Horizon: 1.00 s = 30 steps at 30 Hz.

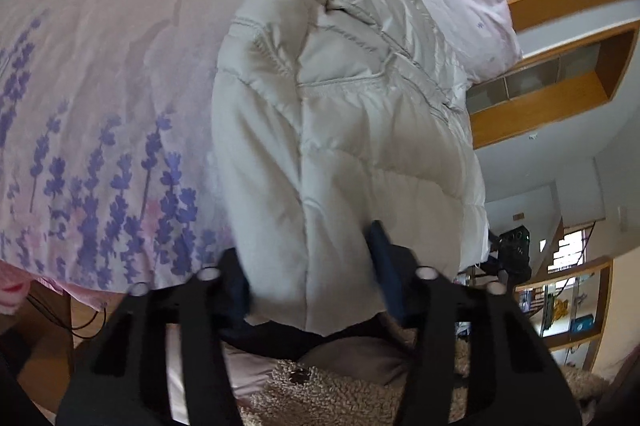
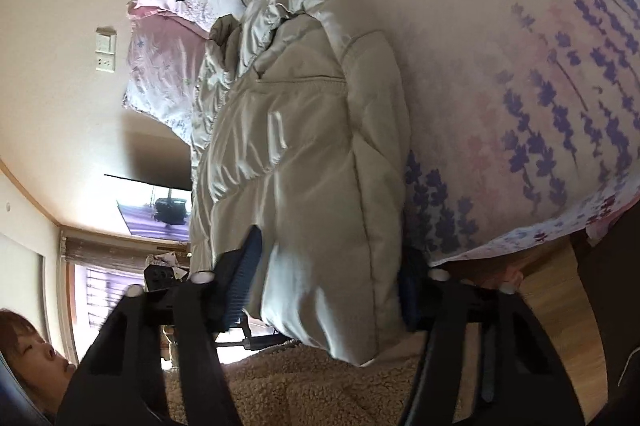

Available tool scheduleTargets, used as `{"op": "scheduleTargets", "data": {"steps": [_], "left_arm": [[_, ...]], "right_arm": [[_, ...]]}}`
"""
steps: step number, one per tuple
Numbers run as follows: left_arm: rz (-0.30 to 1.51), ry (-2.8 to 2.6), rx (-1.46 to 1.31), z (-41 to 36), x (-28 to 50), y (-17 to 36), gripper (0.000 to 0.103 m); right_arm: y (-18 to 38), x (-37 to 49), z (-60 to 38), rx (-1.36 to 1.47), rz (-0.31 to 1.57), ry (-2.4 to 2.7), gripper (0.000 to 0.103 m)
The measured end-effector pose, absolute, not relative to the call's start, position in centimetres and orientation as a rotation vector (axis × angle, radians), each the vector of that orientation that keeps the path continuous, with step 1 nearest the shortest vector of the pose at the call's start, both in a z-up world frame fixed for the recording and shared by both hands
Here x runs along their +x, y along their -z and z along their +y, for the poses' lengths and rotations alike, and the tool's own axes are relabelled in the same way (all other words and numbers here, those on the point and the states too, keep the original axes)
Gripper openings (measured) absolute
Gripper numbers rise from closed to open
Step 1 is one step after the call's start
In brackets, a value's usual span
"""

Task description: Fold large clothes

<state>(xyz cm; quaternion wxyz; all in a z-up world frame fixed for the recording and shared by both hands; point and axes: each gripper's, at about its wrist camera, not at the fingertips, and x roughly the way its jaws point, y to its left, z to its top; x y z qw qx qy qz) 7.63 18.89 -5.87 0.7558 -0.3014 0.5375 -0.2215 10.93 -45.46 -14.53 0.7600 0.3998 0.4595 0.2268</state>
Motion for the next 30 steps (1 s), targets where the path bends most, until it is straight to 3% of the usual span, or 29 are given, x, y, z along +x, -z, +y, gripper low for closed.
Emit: {"op": "scheduleTargets", "data": {"steps": [3, 8, 15, 30], "left_arm": [[1.163, 0.475, -0.653, 18.9, 7.6, 5.6, 0.029], [1.131, 0.461, -0.622, 18.7, 8.0, 4.4, 0.018], [1.013, 0.46, -0.611, 19.4, 8.7, 1.2, 0.014], [0.709, 0.395, -0.539, 19.7, 14.6, -7.5, 0.013]], "right_arm": [[14.3, 10.9, -45.2, 0.859, 0.994, -0.474, 0.029], [12.4, 10.6, -44.9, 0.833, 0.922, -0.456, 0.02], [8.0, 10.2, -44.1, 0.786, 0.753, -0.445, 0.013], [-2.1, 14.2, -41.6, 0.638, 0.396, -0.396, 0.012]]}}
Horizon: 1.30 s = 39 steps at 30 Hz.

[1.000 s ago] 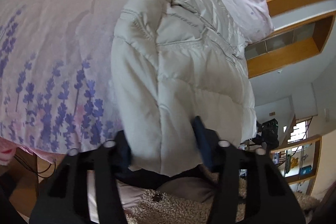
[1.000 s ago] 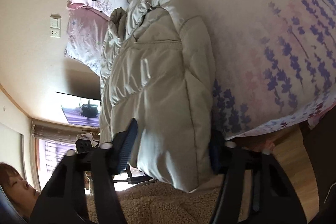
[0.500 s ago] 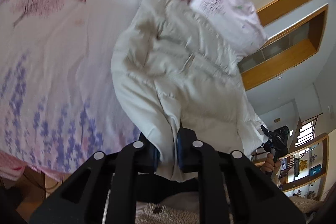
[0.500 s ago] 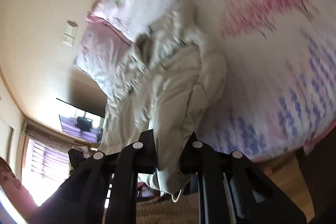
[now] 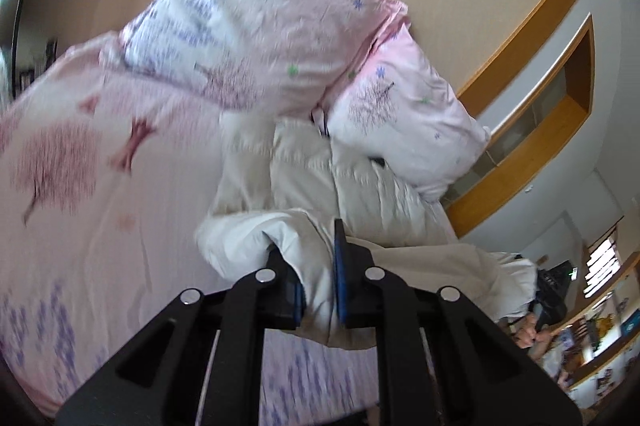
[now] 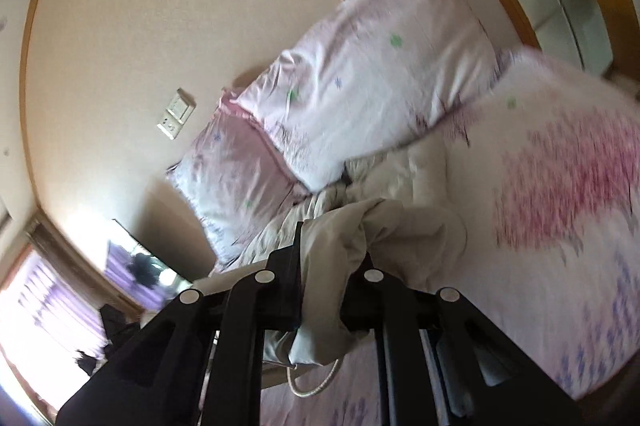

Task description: Fold large clothes

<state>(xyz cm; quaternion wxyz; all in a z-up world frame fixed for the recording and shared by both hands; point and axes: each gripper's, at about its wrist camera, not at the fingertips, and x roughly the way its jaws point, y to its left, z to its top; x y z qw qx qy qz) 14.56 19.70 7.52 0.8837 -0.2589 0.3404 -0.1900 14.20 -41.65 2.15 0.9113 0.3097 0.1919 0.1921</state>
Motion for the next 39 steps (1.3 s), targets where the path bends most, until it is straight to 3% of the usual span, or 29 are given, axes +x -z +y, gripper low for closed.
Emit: {"op": "scheduleTargets", "data": {"steps": [10, 19, 28, 31, 34, 36, 39], "left_arm": [[0.696, 0.262, -0.527, 18.6, 26.1, -9.4, 0.013], [0.802, 0.167, -0.534, 17.2, 36.2, -5.3, 0.013], [0.882, 0.14, -0.567, 16.8, 41.1, -2.8, 0.017], [0.93, 0.133, -0.606, 16.9, 42.4, -1.6, 0.018], [0.966, 0.138, -0.651, 16.9, 43.5, -0.5, 0.023], [0.978, 0.151, -0.683, 17.1, 43.8, -0.1, 0.033], [0.982, 0.183, -0.746, 17.6, 44.0, 0.3, 0.046]], "right_arm": [[-6.8, 24.2, -38.5, 0.568, 0.375, -0.279, 0.012], [-3.4, 35.3, -38.3, 0.591, 0.55, -0.097, 0.012], [-0.2, 42.0, -39.2, 0.683, 0.761, 0.01, 0.014], [0.8, 43.9, -39.6, 0.74, 0.845, 0.036, 0.022], [1.8, 45.2, -40.5, 0.845, 0.897, 0.022, 0.037], [2.1, 45.2, -41.3, 0.928, 0.878, -0.012, 0.053], [1.3, 44.3, -42.2, 0.96, 0.804, -0.039, 0.061]]}}
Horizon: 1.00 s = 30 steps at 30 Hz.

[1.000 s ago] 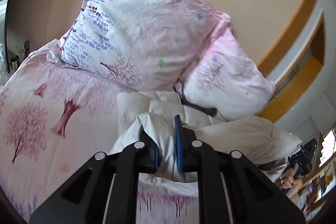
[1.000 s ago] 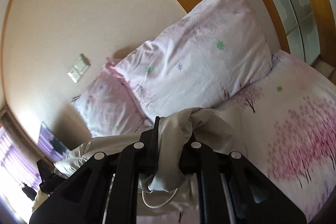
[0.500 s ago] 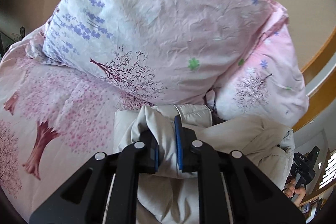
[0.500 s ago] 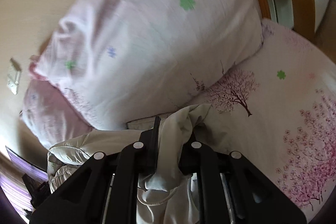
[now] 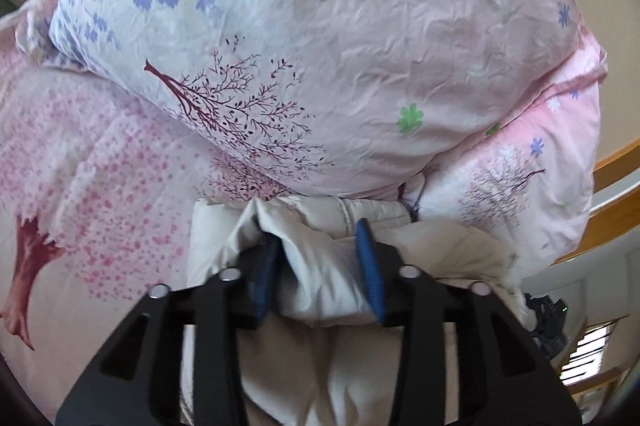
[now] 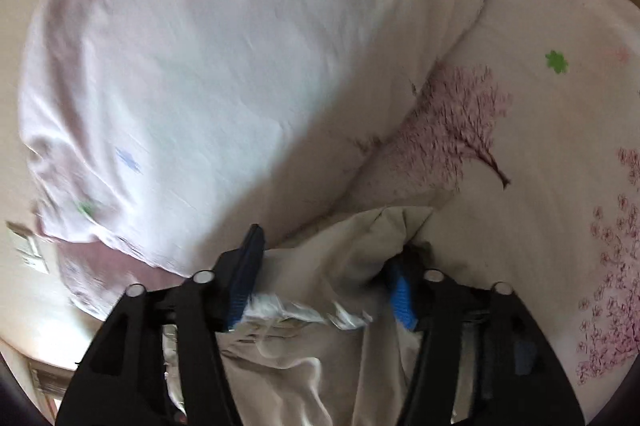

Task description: Fold large clothes

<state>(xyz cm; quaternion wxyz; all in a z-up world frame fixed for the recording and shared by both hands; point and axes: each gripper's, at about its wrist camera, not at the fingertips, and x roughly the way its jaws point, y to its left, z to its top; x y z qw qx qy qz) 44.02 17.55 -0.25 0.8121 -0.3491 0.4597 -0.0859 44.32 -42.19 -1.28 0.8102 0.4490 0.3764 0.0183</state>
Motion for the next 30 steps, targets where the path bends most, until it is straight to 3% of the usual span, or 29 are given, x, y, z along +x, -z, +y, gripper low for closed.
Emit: {"op": "scheduleTargets", "data": {"steps": [4, 6, 10, 14, 17, 22, 30], "left_arm": [[0.932, 0.209, -0.802, 18.5, 43.1, -0.6, 0.07], [0.866, 0.188, -0.763, 18.8, 42.2, -1.9, 0.087], [0.769, 0.172, -0.617, 18.4, 39.9, -4.8, 0.086], [0.76, 0.296, -0.383, 14.0, 36.4, -6.4, 0.085], [0.807, 0.389, -0.233, 9.9, 34.4, -5.8, 0.085], [0.915, 0.343, -0.088, 6.6, 35.9, -3.1, 0.079], [0.988, 0.195, -0.112, 6.5, 41.7, -1.5, 0.075]], "right_arm": [[-1.5, 41.9, -41.6, 0.804, 0.689, -0.02, 0.065], [-3.8, 39.9, -40.5, 0.659, 0.605, 0.015, 0.066], [-6.4, 36.9, -35.5, 0.354, 0.544, -0.068, 0.065], [-5.5, 34.7, -27.8, 0.008, 0.613, -0.204, 0.05], [-4.1, 33.8, -24.3, -0.157, 0.671, -0.254, 0.048], [-1.2, 36.3, -21.9, -0.276, 0.8, -0.196, 0.045], [2.4, 44.2, -22.7, -0.226, 1.021, -0.047, 0.044]]}}
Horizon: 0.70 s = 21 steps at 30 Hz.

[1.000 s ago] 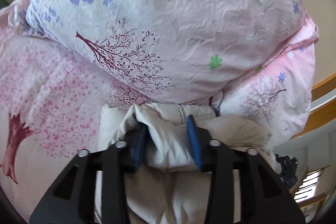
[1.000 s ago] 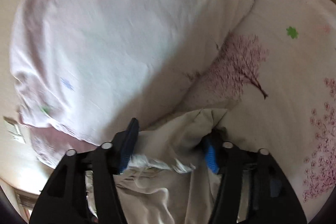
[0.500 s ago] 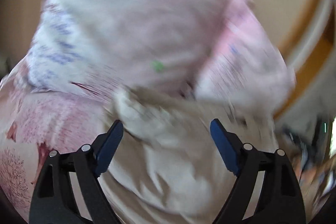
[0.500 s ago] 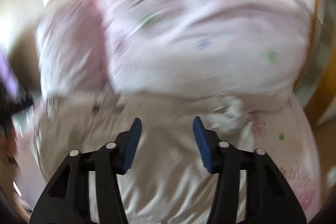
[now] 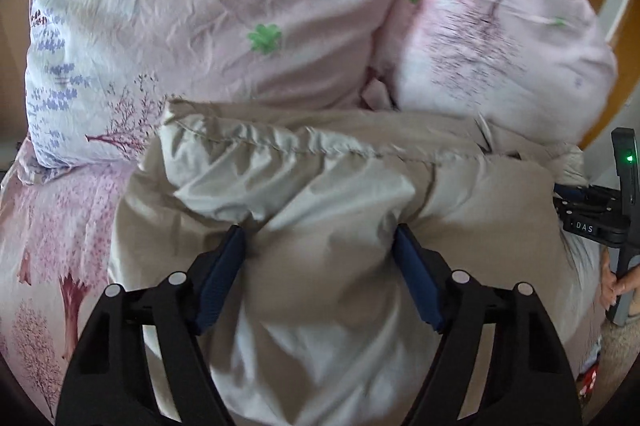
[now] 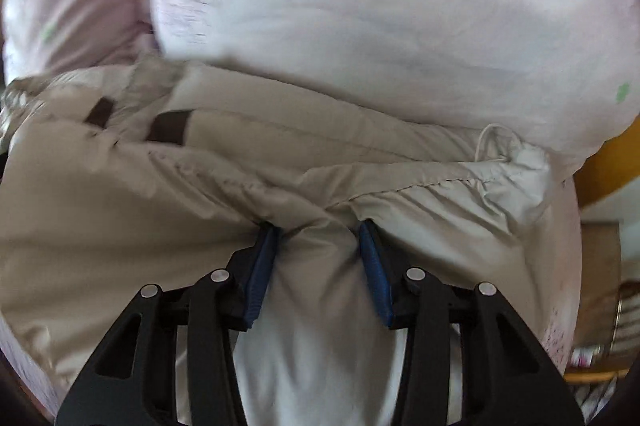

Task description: Fold large clothes

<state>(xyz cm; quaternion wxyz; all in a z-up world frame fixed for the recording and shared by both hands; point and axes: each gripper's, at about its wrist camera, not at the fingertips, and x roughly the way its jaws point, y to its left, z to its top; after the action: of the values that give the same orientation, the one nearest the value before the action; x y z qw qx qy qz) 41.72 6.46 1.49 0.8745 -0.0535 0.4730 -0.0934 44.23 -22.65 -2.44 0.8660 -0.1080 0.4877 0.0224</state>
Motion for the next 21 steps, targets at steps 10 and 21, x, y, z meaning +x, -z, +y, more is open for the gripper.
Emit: {"op": "scheduleTargets", "data": {"steps": [10, 21], "left_arm": [[0.963, 0.193, -0.143, 7.5, 40.6, -2.1, 0.072], [0.962, 0.213, -0.105, 7.4, 37.8, -1.9, 0.074]], "right_arm": [[0.8, 41.4, -24.5, -0.144, 0.933, -0.05, 0.046], [3.8, 35.3, -31.0, 0.004, 0.895, 0.025, 0.045]]}}
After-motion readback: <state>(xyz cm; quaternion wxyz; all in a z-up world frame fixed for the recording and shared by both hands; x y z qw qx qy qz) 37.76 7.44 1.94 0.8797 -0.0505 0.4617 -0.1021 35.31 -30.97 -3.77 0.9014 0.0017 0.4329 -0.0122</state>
